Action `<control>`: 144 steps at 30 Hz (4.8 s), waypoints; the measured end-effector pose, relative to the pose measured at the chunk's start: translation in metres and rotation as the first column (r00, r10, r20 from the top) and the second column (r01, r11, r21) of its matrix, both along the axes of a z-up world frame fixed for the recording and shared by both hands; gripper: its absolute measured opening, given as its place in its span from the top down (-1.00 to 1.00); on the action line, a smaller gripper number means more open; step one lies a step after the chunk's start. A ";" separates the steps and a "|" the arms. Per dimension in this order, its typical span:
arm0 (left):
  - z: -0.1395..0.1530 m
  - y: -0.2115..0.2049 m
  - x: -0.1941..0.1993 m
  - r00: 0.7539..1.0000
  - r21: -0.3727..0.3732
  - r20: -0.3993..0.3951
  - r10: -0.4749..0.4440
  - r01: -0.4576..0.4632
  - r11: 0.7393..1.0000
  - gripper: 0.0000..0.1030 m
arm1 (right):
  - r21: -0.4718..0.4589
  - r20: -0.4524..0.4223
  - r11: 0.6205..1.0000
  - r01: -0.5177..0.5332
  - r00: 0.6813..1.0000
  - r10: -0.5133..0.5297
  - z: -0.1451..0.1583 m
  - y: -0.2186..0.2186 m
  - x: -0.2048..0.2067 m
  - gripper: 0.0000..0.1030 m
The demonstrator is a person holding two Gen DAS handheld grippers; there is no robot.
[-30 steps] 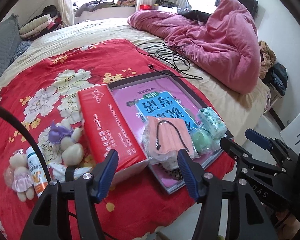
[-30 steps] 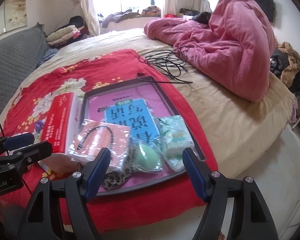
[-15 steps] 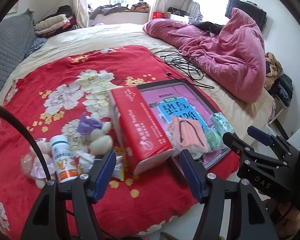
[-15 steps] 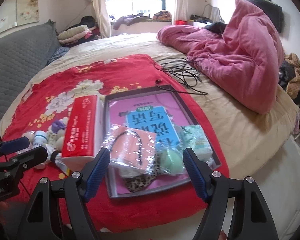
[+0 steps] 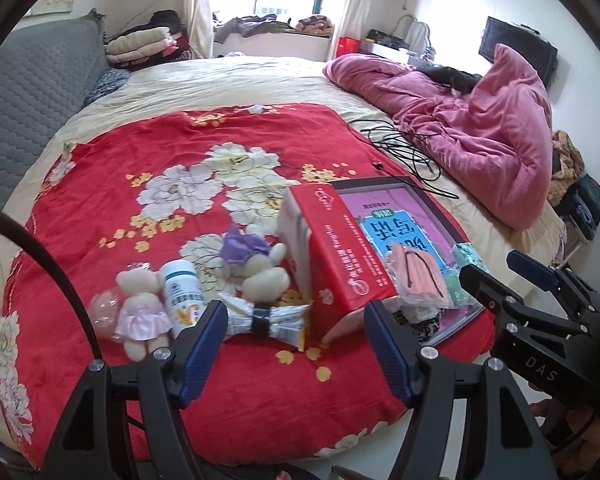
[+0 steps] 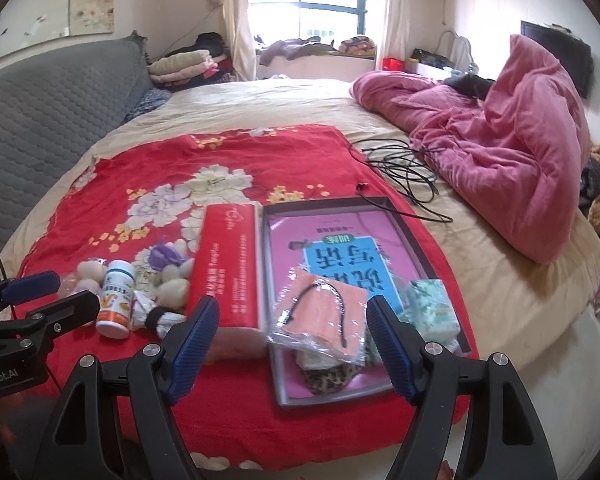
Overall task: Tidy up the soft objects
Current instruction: 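Move both open tools back over the remaining pile of items, then grasp the clear plastic bag with the left tool while the right tool grasps the banded white packet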
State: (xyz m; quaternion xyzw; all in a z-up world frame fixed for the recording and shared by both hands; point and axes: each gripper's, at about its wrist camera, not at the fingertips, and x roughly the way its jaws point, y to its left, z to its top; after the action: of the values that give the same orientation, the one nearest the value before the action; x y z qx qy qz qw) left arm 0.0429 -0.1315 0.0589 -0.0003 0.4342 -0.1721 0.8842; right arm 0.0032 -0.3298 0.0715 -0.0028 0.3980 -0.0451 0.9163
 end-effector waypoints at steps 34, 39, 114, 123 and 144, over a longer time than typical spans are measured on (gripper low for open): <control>-0.007 0.183 -0.021 0.952 -0.019 -0.042 0.304 -0.305 0.952 -0.37 | -0.050 -0.010 0.965 -0.257 0.966 0.257 0.000 0.127 0.007 -0.50; -0.020 0.196 -0.020 0.942 -0.020 -0.071 0.328 -0.330 0.944 -0.37 | -0.057 -0.036 0.952 -0.300 0.954 0.298 -0.014 0.143 0.006 -0.50; -0.155 0.205 0.126 0.903 -0.044 -0.325 0.282 -0.312 0.949 -0.30 | -0.122 -0.299 0.910 -0.396 0.889 0.347 -0.157 0.166 0.093 0.14; -0.152 0.202 0.125 0.909 -0.029 -0.315 0.272 -0.296 0.955 -0.21 | 0.055 -0.289 0.940 -0.337 0.896 0.338 -0.135 0.150 0.081 0.16; -0.116 0.200 0.079 0.939 0.006 -0.230 0.256 -0.262 0.965 -0.14 | 0.105 -0.269 0.939 -0.328 0.899 0.345 -0.118 0.158 0.068 0.16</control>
State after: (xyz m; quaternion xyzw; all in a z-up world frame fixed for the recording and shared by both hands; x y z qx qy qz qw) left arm 0.1216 0.0683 -0.0570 -0.0882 0.5273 -0.0583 0.8431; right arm 0.0707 -0.1717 -0.0464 -0.0516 0.5198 0.1261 0.8434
